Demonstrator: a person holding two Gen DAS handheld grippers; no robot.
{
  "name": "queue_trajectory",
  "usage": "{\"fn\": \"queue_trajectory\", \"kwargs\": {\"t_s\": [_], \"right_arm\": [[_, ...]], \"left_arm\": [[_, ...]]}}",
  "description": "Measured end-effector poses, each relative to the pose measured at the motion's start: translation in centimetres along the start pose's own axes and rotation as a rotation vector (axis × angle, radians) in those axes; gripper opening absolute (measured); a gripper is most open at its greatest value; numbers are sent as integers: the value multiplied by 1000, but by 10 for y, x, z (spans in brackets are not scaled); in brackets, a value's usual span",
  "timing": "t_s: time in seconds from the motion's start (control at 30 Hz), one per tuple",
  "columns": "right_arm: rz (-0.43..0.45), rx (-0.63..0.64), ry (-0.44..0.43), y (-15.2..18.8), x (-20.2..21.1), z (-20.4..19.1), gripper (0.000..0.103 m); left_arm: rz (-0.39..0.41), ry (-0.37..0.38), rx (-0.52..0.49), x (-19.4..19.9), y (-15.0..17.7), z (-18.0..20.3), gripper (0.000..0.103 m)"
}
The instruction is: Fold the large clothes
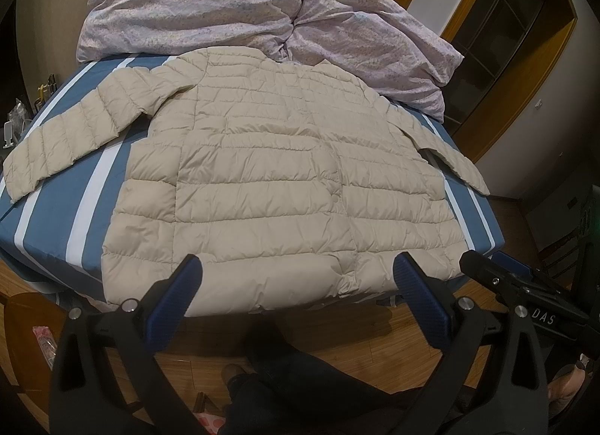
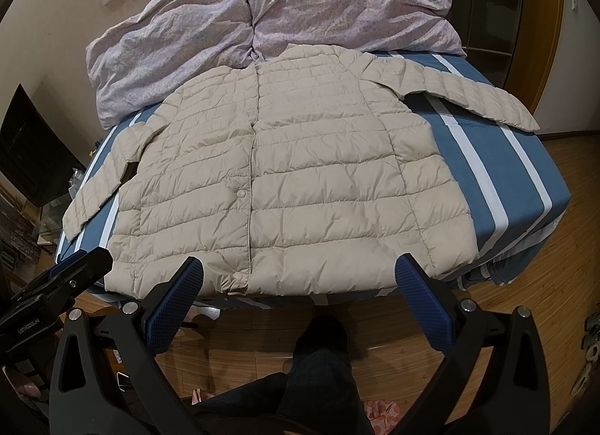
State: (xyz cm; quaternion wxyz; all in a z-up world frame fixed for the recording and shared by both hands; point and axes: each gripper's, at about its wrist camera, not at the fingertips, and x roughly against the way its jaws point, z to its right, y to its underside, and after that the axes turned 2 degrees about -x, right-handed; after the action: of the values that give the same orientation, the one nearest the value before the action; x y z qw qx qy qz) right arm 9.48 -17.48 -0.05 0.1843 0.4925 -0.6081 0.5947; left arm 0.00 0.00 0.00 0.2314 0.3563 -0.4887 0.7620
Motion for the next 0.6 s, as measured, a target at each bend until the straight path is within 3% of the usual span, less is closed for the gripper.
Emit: {"fn": "queue_trajectory", "kwargs": {"t_s": [0.6], "right_arm": [[-1,-3,-2,-2,-3,0,102]], "left_arm": [[-1,0,0,0,0,0,101]]}}
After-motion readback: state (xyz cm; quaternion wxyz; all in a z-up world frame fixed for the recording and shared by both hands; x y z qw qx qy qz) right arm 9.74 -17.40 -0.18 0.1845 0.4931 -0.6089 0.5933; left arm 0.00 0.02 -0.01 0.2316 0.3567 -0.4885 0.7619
